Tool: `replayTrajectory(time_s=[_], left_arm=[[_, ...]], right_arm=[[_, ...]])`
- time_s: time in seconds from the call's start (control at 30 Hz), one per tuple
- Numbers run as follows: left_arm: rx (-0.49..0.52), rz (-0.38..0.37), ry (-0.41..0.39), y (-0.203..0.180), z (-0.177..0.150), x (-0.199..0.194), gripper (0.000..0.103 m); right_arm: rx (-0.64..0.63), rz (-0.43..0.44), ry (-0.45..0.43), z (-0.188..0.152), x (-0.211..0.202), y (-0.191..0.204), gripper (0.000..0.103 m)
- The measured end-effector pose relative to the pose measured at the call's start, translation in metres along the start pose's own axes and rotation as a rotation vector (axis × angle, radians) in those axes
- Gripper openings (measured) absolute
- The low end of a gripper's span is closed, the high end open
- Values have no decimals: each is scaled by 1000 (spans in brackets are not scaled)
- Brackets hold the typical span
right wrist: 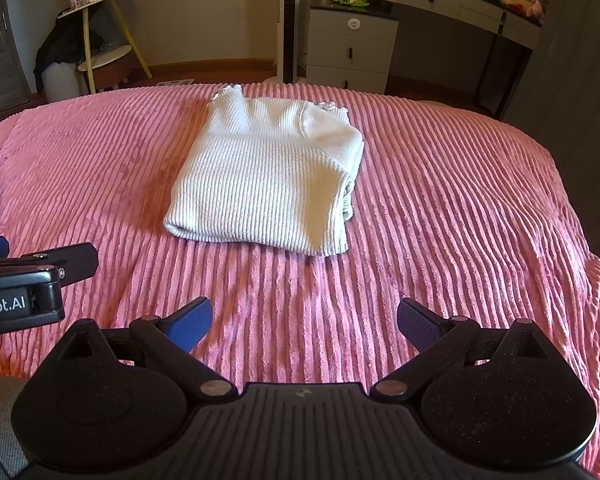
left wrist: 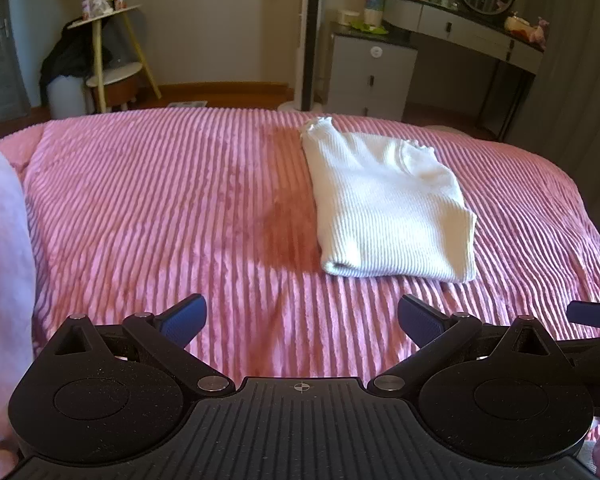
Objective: Fold small clothes
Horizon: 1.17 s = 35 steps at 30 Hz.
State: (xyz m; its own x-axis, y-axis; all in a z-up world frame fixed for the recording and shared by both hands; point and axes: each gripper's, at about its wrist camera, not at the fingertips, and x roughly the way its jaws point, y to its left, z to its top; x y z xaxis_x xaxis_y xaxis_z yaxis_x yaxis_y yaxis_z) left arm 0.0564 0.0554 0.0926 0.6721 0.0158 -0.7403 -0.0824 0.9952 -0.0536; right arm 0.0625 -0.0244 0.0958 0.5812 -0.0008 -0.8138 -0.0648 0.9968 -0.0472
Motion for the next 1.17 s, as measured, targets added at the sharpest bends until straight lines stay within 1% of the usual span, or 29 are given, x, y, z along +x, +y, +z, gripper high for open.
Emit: replayTrajectory(time_s=[0.87,1.03,1.17], left_arm=[[-19,8,5,5,-2,4,103],[-3,12,2,4,-3,4,103],[6,15,14,3,-4,7,103]], right_arm=[[7,-8,-9,0,-3,-4,99],[9,-9,-11,0,-3,-5,99],[8,-15,-13,-1,-3,-5,99]])
